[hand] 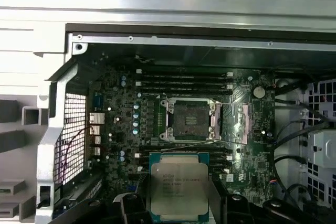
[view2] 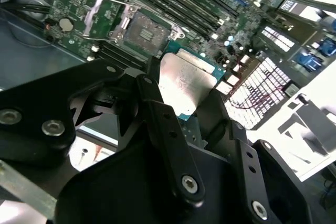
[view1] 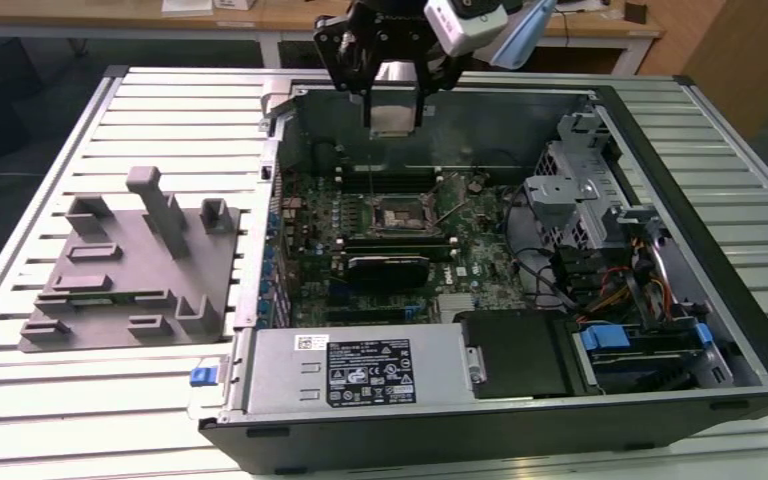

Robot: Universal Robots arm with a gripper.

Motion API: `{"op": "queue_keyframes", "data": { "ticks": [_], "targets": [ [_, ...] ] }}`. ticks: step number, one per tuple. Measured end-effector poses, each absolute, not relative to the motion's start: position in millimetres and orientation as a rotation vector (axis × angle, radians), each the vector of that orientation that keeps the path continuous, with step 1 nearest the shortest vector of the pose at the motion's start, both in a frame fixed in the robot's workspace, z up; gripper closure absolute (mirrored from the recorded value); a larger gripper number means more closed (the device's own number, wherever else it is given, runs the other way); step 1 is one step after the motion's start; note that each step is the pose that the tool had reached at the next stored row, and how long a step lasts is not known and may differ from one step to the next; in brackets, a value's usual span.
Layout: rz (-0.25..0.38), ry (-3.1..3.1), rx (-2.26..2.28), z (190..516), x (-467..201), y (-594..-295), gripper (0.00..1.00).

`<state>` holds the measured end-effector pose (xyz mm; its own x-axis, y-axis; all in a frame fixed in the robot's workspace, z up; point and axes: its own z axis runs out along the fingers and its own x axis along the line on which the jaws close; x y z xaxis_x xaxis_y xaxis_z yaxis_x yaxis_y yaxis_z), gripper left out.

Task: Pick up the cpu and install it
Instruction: 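Pick up the cpu and move it towards the insertion slot, then place the cpu into insertion slot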

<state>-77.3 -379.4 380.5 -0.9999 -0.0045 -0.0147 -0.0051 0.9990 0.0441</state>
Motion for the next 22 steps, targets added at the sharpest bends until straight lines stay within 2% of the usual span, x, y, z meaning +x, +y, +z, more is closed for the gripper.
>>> {"op": "queue_keyframes", "data": {
  "ticks": [22],
  "targets": [
    [0.067, 3.123, 0.097, 379, -61, -376, 0.47]
  ]
}}
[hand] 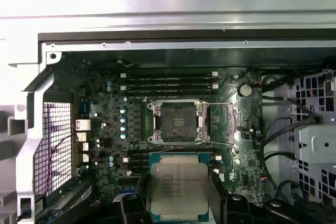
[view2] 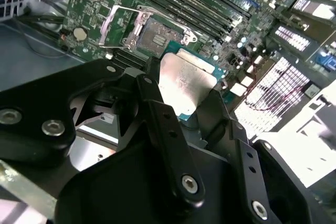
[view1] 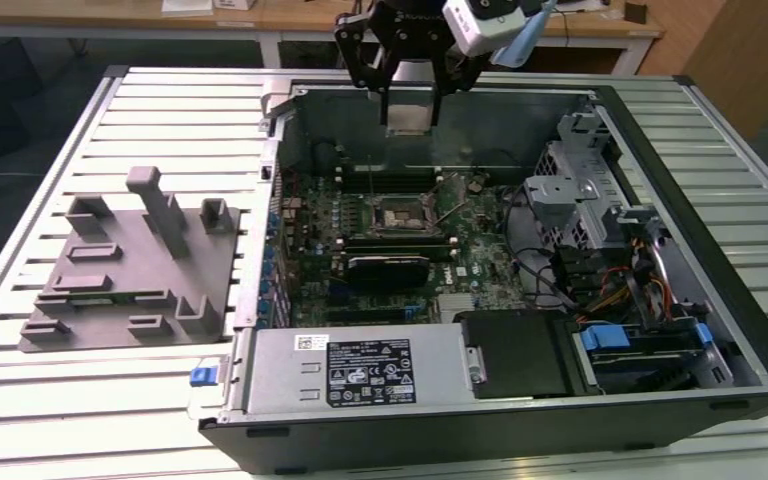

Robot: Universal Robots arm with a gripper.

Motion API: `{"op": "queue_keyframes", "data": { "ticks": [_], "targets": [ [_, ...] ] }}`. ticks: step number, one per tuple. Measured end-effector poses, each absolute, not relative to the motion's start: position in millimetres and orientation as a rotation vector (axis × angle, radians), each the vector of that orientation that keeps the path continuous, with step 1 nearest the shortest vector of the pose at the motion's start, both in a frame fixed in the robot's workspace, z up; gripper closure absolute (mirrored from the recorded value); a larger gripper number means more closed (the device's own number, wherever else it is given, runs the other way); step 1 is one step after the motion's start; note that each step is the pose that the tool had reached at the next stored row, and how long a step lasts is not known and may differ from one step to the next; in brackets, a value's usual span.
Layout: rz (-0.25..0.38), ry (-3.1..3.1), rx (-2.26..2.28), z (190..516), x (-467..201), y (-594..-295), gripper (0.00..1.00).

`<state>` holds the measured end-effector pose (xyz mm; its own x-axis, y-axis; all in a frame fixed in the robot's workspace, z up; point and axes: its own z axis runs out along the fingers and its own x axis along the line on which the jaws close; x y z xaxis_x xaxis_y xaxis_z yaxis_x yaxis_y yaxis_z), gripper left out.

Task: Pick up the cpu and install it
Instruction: 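Place the cpu into insertion slot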

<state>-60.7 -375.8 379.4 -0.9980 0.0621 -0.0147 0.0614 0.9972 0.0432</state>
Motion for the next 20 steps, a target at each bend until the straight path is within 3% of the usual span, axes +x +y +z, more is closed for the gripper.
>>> {"op": "queue_keyframes", "data": {
  "ticks": [20],
  "targets": [
    [0.062, 3.077, 0.514, 377.1, -60.7, -374.3, 0.47]
  ]
}}
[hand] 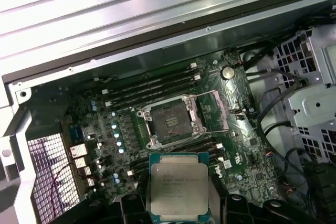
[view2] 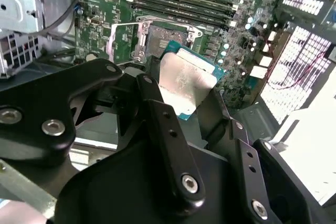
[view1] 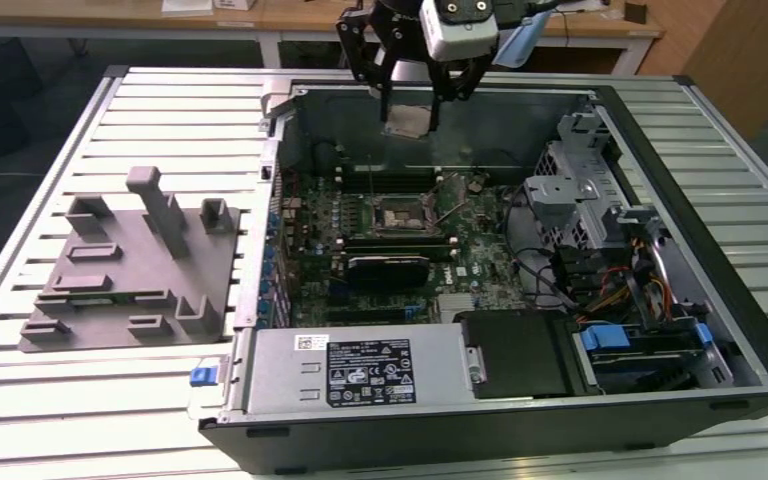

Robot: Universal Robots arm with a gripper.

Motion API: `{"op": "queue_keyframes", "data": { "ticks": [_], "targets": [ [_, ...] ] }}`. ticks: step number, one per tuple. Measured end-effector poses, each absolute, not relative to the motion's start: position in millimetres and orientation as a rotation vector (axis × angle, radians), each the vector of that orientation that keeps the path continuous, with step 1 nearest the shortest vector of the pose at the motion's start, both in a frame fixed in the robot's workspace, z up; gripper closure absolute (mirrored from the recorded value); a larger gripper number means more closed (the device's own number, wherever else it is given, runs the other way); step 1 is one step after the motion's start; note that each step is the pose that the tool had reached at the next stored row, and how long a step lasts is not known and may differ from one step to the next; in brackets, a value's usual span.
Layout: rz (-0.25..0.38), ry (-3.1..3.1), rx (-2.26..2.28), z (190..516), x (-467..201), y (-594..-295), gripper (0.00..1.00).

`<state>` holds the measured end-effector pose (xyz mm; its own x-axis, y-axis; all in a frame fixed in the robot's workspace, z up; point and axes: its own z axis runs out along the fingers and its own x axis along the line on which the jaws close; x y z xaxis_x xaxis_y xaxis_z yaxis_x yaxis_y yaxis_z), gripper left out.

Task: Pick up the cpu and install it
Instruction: 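Place the cpu into insertion slot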

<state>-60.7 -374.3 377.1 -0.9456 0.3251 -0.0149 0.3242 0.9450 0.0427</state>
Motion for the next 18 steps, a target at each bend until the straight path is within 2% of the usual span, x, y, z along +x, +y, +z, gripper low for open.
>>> {"op": "queue_keyframes", "data": {
  "ticks": [18],
  "targets": [
    [0.056, 3.006, 0.819, 375.5, -60.7, -371.9, 0.47]
  ]
}}
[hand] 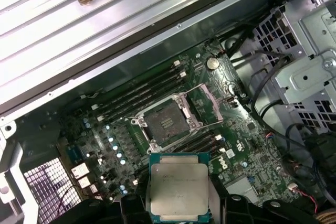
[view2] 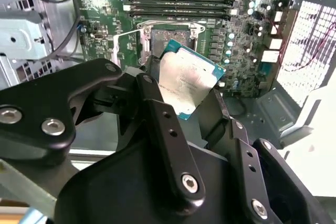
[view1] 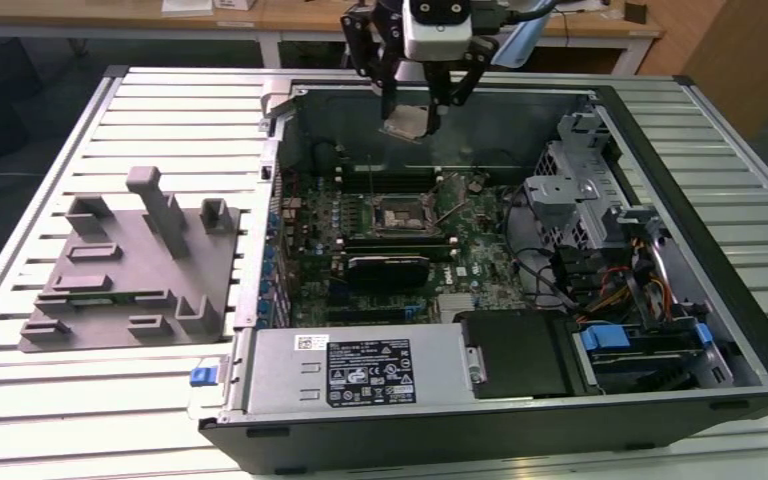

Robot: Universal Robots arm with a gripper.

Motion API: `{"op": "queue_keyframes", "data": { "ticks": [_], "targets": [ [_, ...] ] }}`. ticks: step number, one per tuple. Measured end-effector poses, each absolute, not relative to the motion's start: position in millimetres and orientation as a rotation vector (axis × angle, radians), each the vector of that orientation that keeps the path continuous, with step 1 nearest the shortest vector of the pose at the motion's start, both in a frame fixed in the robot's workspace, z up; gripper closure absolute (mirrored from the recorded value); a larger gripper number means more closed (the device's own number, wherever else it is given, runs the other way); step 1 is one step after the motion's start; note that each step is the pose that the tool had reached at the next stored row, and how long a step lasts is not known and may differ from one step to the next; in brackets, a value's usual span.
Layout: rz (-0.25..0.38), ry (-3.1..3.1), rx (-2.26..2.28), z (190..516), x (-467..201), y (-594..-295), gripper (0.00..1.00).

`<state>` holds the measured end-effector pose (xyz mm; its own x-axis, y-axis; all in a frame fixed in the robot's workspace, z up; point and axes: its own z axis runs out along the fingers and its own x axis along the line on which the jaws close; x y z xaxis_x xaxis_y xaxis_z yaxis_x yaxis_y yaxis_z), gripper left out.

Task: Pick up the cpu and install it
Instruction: 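Place the cpu into insertion slot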

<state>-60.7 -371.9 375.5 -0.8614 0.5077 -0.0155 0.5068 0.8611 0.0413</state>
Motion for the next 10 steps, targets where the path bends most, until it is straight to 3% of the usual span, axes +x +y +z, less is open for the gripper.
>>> {"op": "queue_keyframes", "data": {
  "ticks": [10],
  "targets": [
    [0.052, 2.955, 0.979, 374.5, -60.7, -370.3, 0.47]
  ]
}}
